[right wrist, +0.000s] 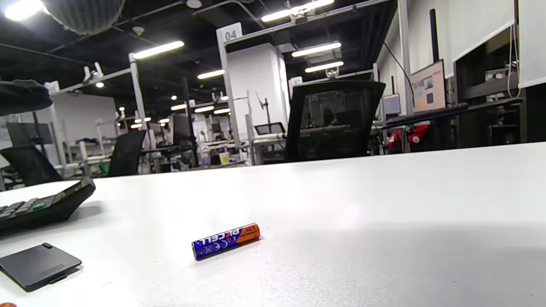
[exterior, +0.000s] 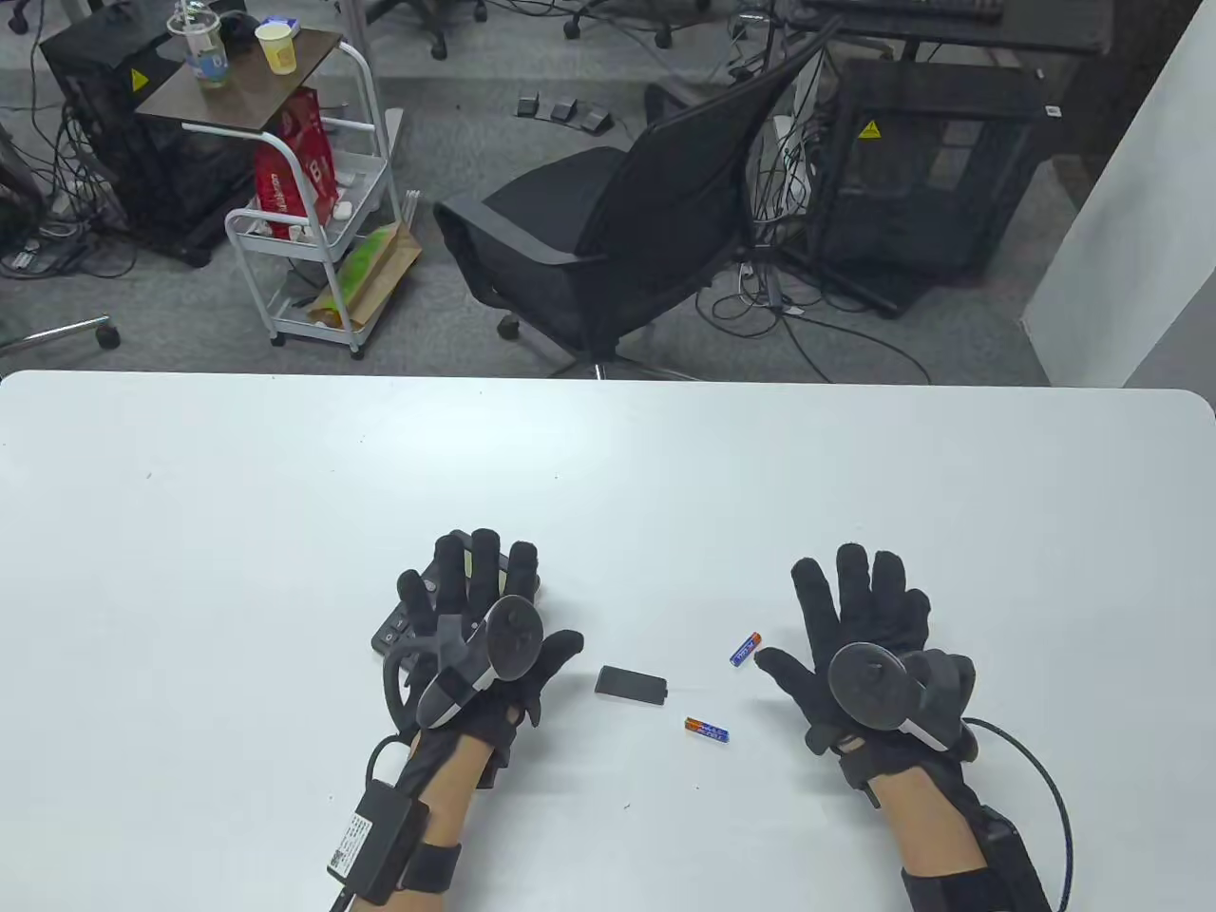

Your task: Fit batteries into calculator, then fit battery cover

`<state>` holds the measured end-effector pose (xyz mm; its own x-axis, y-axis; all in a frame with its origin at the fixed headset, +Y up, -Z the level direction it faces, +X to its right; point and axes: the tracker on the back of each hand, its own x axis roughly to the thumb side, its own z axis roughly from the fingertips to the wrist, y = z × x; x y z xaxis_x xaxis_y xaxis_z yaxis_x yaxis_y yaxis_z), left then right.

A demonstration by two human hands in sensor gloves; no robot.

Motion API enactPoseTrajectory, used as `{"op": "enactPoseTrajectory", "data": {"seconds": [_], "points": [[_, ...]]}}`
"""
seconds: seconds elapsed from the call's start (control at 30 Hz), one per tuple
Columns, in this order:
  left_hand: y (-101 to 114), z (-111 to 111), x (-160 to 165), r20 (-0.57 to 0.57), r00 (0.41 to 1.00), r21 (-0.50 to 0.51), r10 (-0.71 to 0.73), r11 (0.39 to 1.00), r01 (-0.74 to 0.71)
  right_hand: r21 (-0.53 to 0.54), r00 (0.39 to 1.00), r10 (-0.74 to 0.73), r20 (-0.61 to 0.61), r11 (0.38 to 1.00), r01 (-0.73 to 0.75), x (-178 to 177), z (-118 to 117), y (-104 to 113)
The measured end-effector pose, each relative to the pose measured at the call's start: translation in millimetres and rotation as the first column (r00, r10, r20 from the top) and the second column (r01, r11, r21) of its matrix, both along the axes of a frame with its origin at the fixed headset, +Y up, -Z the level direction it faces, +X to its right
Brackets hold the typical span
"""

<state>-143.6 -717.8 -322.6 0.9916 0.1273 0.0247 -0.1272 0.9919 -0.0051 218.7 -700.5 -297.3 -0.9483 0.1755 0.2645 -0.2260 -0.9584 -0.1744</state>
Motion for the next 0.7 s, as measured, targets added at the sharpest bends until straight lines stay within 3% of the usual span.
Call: {"op": "enactPoseTrajectory", "data": {"seconds": [0.3, 0.7], "points": [[4.3, -1.4, -5.8, -0.025, 1.0, 0.003, 0.015, 1.0, -0.015, -0.007, 1.0, -0.005, -0.005, 1.0, 0.005, -0.7, 0.1, -0.6], [-4.9, -10.6, -25.8, -0.087, 0.996, -0.087, 0.032, 0.995, -0.04, -0.023, 0.999, -0.033, 0.001, 0.999, 0.033, 2.4, -0.7, -2.3]]}}
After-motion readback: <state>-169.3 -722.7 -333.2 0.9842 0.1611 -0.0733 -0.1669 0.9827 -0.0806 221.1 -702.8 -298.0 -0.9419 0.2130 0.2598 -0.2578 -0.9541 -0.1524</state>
